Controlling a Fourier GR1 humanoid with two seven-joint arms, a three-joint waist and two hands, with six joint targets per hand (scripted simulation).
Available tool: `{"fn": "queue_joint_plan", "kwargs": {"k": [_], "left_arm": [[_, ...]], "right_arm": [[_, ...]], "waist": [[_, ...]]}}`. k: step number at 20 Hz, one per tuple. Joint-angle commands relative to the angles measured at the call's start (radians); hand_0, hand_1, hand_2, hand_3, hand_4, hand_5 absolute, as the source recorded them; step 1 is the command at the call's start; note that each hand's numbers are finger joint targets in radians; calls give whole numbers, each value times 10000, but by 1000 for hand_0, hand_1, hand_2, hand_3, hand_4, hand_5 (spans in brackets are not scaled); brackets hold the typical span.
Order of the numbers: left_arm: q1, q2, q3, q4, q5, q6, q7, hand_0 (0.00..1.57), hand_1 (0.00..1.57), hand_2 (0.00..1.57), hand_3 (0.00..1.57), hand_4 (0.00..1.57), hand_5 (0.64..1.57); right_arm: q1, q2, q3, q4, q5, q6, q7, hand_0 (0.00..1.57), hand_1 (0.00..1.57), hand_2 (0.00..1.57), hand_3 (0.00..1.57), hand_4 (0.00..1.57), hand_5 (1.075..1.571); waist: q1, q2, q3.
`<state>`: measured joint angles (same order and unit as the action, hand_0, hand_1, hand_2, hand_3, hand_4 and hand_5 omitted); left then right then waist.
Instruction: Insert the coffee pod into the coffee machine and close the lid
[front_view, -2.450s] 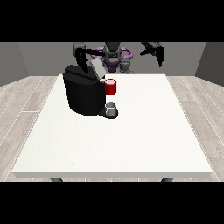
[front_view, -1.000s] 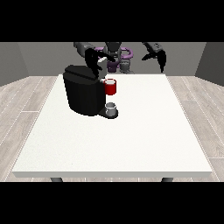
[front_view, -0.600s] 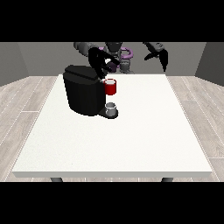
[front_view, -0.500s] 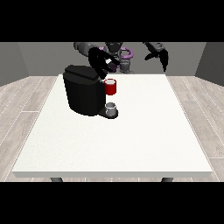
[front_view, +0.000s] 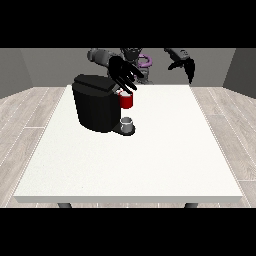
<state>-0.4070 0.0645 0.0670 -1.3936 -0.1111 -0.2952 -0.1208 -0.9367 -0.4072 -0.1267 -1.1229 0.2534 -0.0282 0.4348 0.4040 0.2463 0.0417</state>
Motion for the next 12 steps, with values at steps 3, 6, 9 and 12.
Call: {"fn": "queue_joint_plan", "kwargs": {"k": [3, 6, 9, 12], "left_arm": [[-479, 91, -82, 28, 252, -452, 102, 0, 0, 0, 0, 254, 1571], [-832, 171, -101, 97, 230, -552, -202, 0, 0, 0, 0, 203, 1571], [-1310, 88, -153, -52, 143, -351, 187, 0, 0, 0, 0, 328, 1571], [-1237, 41, -48, 145, 117, -182, 53, 0, 0, 0, 0, 297, 1571]], "right_arm": [[-1199, 733, 263, -550, -432, 248, -1224, 0, 0, 0, 0, 0, 1571], [-1666, 651, 1, -609, -479, 44, -1196, 0, 0, 0, 0, 0, 1571], [-2022, 1082, 138, -289, -411, -220, -1749, 0, 0, 0, 0, 0, 1571], [-2382, 1638, 296, 90, -540, -223, -1605, 0, 0, 0, 0, 0, 1571]], "waist": [[1326, 339, -402], [1638, 840, -415], [1599, 1236, -415], [1231, 1115, -423]]}}
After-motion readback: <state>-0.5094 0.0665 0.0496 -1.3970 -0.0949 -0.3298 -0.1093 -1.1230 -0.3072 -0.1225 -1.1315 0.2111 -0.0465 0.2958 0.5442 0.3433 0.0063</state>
